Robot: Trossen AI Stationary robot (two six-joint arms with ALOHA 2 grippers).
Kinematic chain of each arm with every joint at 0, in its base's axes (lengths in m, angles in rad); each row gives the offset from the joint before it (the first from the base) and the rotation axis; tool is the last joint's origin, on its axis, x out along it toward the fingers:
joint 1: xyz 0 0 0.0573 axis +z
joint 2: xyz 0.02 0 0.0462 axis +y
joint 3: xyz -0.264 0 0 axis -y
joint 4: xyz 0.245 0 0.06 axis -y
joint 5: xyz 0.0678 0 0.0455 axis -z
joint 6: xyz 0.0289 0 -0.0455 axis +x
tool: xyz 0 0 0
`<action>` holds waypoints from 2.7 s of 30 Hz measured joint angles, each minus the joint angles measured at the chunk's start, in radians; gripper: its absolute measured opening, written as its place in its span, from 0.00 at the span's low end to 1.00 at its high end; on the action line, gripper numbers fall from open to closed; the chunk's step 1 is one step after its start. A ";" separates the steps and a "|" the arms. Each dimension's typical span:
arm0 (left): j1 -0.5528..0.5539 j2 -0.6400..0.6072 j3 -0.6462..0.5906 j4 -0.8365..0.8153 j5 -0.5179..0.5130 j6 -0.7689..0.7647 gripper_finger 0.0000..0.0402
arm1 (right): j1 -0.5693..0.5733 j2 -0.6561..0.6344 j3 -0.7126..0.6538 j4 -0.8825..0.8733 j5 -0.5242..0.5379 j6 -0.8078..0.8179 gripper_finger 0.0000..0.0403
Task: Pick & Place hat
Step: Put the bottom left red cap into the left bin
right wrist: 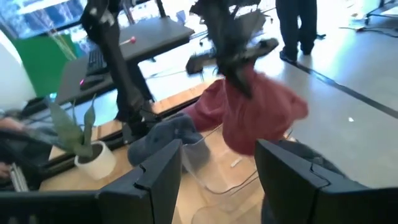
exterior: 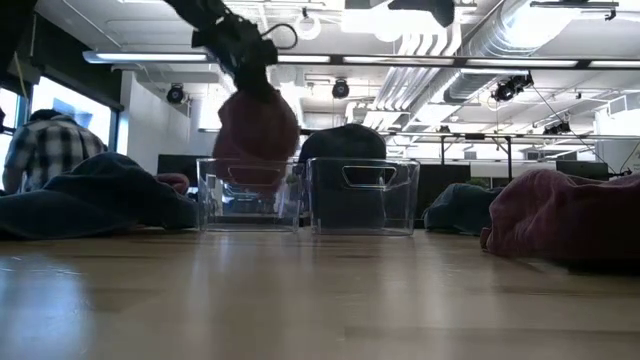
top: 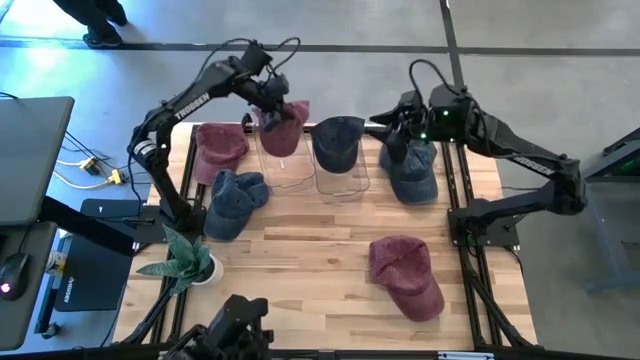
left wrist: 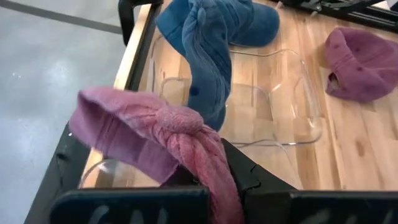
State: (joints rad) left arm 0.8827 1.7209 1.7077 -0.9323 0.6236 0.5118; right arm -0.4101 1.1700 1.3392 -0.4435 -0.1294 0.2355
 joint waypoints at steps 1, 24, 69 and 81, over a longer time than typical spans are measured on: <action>0.000 -0.001 -0.032 0.038 0.010 -0.018 0.00 | -0.010 -0.006 0.000 0.000 -0.001 0.012 0.49; 0.082 -0.065 -0.471 0.608 0.223 0.111 0.00 | -0.115 -0.038 0.000 -0.024 -0.042 0.254 0.49; 0.047 -0.062 -0.274 0.083 0.018 0.265 0.48 | -0.113 -0.036 0.000 -0.154 -0.087 0.280 0.49; 0.039 -0.061 -0.274 0.077 -0.030 0.243 0.50 | -0.113 -0.036 0.000 -0.161 -0.112 0.258 0.49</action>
State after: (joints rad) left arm 0.9218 1.6596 1.4342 -0.8555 0.5933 0.7547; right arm -0.5232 1.1342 1.3396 -0.6044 -0.2417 0.4931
